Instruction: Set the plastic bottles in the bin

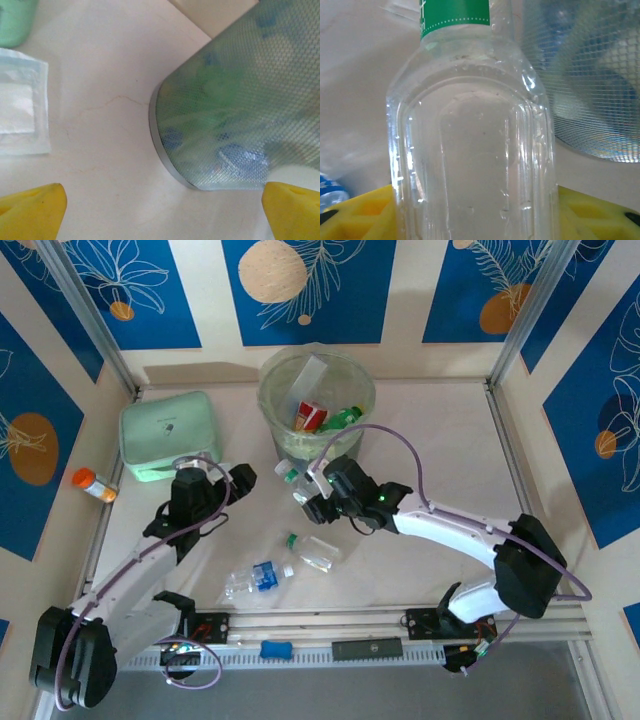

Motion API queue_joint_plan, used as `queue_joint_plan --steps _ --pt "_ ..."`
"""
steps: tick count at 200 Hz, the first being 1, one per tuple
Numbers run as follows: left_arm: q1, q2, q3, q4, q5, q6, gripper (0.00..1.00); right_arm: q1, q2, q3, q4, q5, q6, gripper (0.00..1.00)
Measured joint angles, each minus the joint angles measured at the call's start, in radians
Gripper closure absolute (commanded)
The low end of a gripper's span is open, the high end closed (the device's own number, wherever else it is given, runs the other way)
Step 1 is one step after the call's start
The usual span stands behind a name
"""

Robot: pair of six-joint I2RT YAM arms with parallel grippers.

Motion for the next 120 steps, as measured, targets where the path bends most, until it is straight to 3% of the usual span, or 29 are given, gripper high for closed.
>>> queue_joint_plan --steps 64,120 --pt "0.024 -0.003 -0.005 0.019 0.019 -0.013 0.00 0.122 -0.127 -0.004 -0.078 0.004 0.097 0.53" --pt "0.024 -0.007 -0.029 0.023 0.038 -0.010 0.00 0.034 -0.196 0.095 -0.126 -0.012 0.104 0.54"
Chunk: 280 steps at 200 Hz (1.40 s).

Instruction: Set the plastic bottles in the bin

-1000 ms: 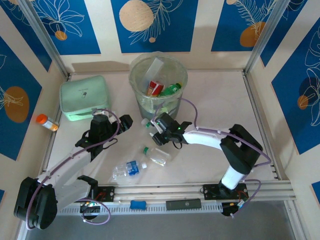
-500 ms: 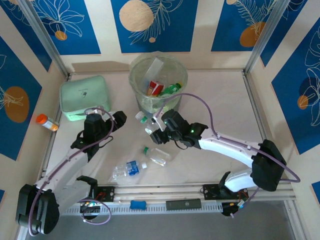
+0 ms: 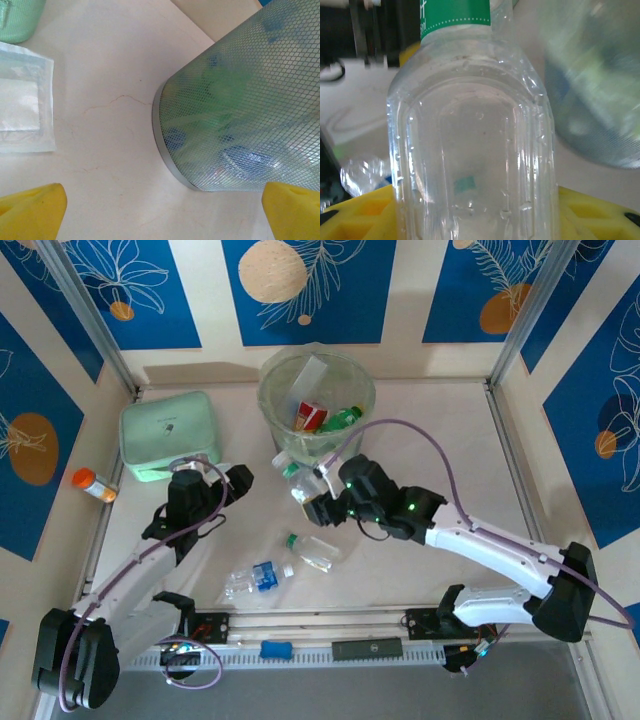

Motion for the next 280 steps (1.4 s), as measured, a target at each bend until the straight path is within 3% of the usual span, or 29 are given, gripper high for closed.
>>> queue_joint_plan --steps 73,117,193,210,248,280 --pt "0.002 -0.079 -0.008 -0.050 0.003 0.103 0.00 -0.233 0.034 0.279 0.032 -0.081 0.053 0.57" --pt "0.002 -0.084 -0.024 -0.082 0.009 0.160 0.00 -0.305 0.191 0.440 0.027 -0.033 0.116 0.57" --pt "0.003 -0.095 -0.024 -0.147 0.044 0.262 0.00 -0.363 0.396 0.544 -0.076 0.068 0.196 0.56" --pt "0.003 -0.095 -0.024 -0.158 0.050 0.269 0.00 -0.363 0.406 0.563 -0.089 0.081 0.203 0.50" --pt "0.003 -0.094 -0.024 -0.163 0.062 0.282 0.00 -0.363 0.408 0.581 -0.110 0.097 0.200 0.24" --pt "0.004 -0.095 -0.024 -0.183 0.080 0.287 0.00 -0.366 0.408 0.602 -0.122 0.110 0.190 0.17"
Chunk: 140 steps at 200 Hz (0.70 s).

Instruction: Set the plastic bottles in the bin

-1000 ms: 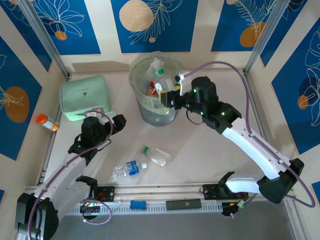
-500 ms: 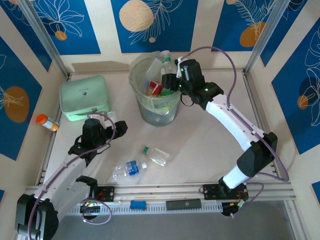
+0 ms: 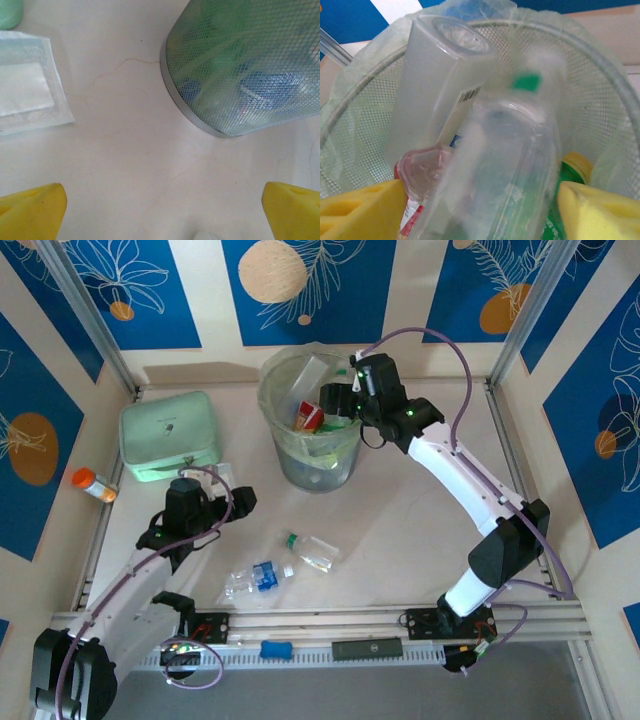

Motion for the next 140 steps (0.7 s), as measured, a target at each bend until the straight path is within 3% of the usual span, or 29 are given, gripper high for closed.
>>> queue_joint_plan --steps 44,90,140 --pt "0.000 -0.011 0.029 -0.058 0.048 0.002 0.00 0.000 -0.042 0.000 0.014 -0.005 -0.034 0.13" --pt "-0.007 -0.038 0.103 -0.150 0.112 0.002 0.00 -0.002 -0.256 -0.151 0.090 -0.044 -0.060 0.04" --pt "-0.117 -0.053 0.187 -0.370 0.118 0.010 0.00 -0.009 -0.439 -0.373 0.124 -0.080 -0.058 0.01"
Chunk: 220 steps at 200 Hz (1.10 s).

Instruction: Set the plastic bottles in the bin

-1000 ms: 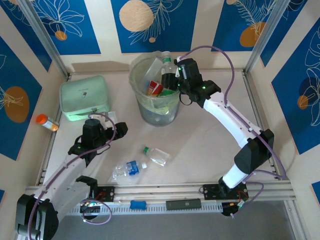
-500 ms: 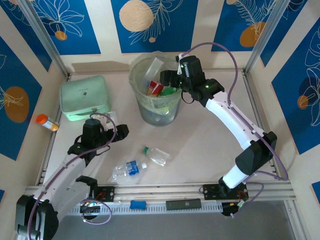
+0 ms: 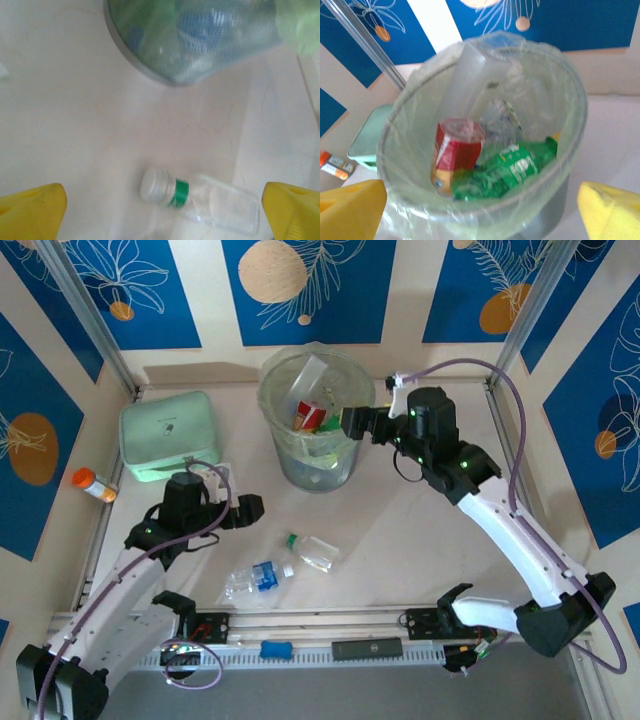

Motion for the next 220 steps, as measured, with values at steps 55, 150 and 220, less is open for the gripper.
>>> queue_joint_plan --steps 55,150,220 --pt "-0.188 -0.019 0.056 -0.281 -0.074 -0.084 0.00 -0.022 -0.101 -0.196 0.005 -0.019 0.043 0.01" --pt "-0.502 -0.051 -0.014 -0.360 -0.201 -0.740 0.00 -0.066 -0.134 -0.304 0.042 -0.053 0.106 0.01" --pt "-0.516 0.067 -0.038 -0.259 -0.223 -0.825 0.00 -0.126 -0.208 -0.369 0.056 -0.056 0.120 0.01"
